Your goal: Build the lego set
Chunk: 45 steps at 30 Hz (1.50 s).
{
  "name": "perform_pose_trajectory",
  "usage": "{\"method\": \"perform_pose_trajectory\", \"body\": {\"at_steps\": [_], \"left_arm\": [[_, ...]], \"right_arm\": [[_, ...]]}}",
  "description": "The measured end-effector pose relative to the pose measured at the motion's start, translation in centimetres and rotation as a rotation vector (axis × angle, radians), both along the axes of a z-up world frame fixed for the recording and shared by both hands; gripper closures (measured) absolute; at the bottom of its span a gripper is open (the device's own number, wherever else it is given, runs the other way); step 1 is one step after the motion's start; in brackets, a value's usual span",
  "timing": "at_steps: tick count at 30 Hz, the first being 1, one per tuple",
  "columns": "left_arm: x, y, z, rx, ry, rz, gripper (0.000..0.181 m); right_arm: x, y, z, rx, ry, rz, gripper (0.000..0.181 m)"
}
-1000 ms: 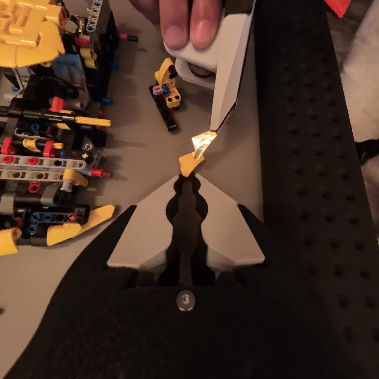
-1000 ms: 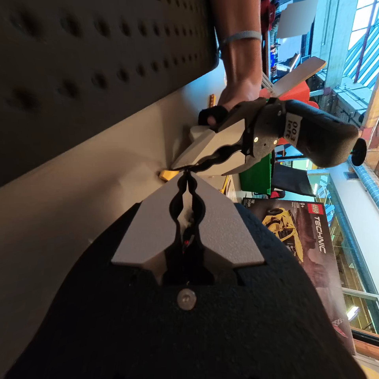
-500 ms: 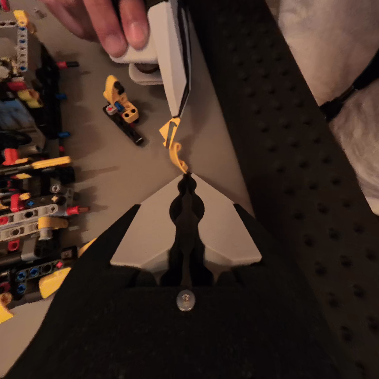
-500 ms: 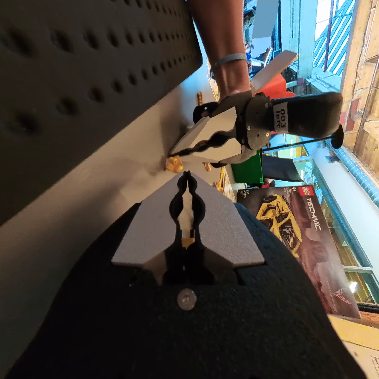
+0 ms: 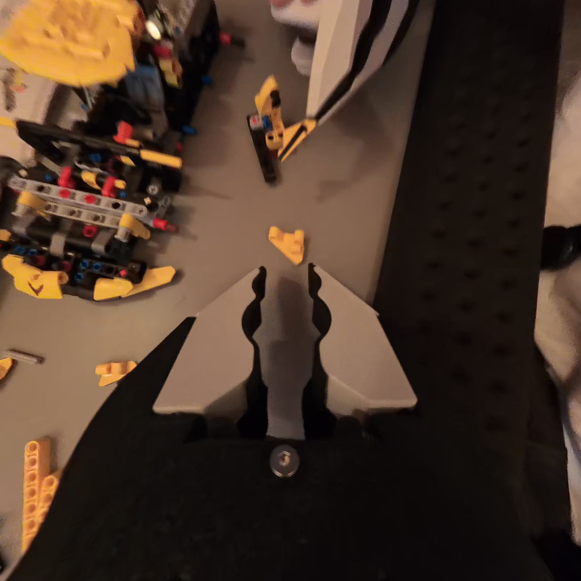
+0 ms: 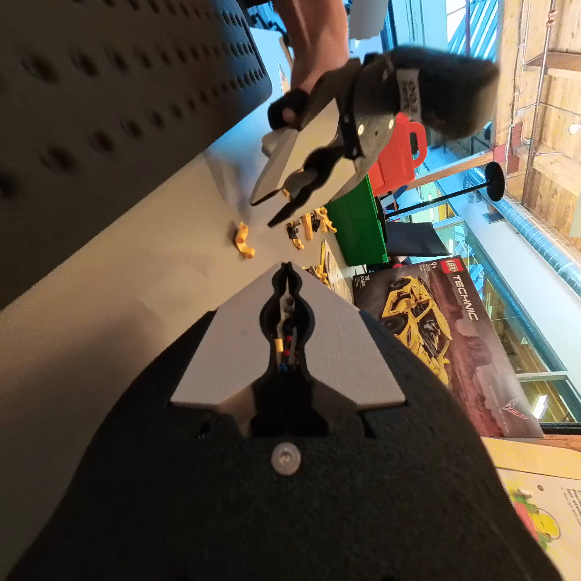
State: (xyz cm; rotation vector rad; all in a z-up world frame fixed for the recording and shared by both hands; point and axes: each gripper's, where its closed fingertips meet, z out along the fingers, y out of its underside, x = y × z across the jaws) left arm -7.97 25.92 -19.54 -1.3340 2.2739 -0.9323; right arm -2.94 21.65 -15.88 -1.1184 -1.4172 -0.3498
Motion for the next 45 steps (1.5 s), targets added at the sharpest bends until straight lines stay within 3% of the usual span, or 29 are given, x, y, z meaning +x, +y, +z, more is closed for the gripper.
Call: {"method": "perform_pose_trajectory", "body": {"at_steps": [6, 11, 13, 17, 20, 24, 26, 28, 31, 35, 38, 42, 45], "left_arm": [[0.8, -0.6, -1.0, 0.306, -0.097, -0.043, 0.155], [1.3, -2.3, -1.2, 0.139, -0.072, -0.129, 0.155], [1.5, -1.9, -1.6, 0.131, -0.046, -0.125, 0.170], [1.8, -1.7, -1.6, 0.047, 0.022, -0.071, 0.172], [0.9, -4.1, 0.8, -0.223, 0.087, -0.040, 0.172], [-1.3, -9.0, 7.8, -0.965, 0.257, 0.003, 0.173], [-2.5, -10.0, 8.2, -1.180, 0.391, 0.060, 0.173], [-3.9, -10.4, 7.1, -1.236, 0.486, 0.112, 0.173], [-4.8, -9.3, 4.7, -1.227, 0.557, 0.225, 0.172], [-4.4, -6.8, 3.3, -1.201, 0.532, 0.322, 0.172], [-4.3, -5.5, 2.5, -1.083, 0.491, 0.337, 0.172], [-5.1, -4.1, 0.8, -0.802, 0.437, 0.314, 0.167], [-5.3, -3.6, 0.7, -0.714, 0.391, 0.291, 0.169]], "right_arm": [[0.1, -0.2, 0.1, 0.012, -0.019, -0.006, 0.181], [0.6, 0.0, -0.1, 0.027, -0.061, -0.034, 0.181], [0.8, 0.0, -0.1, 0.022, -0.059, -0.042, 0.181], [0.8, 0.0, 0.0, 0.024, -0.059, -0.044, 0.181], [0.5, -0.1, 0.2, 0.036, -0.060, -0.037, 0.181], [0.3, -0.2, 0.5, 0.056, -0.061, -0.035, 0.181], [0.2, -0.3, 0.5, 0.049, -0.055, -0.031, 0.181], [0.1, -0.3, 0.3, 0.051, -0.065, -0.030, 0.181], [0.0, -0.4, 0.3, 0.061, -0.086, -0.031, 0.181], [0.1, -0.3, 0.4, 0.061, -0.080, -0.035, 0.181], [0.3, -0.2, 0.4, 0.063, -0.082, -0.043, 0.181], [0.4, -0.1, 0.3, 0.053, -0.079, -0.045, 0.181], [0.4, -0.1, -0.1, 0.043, -0.080, -0.044, 0.181]]}}
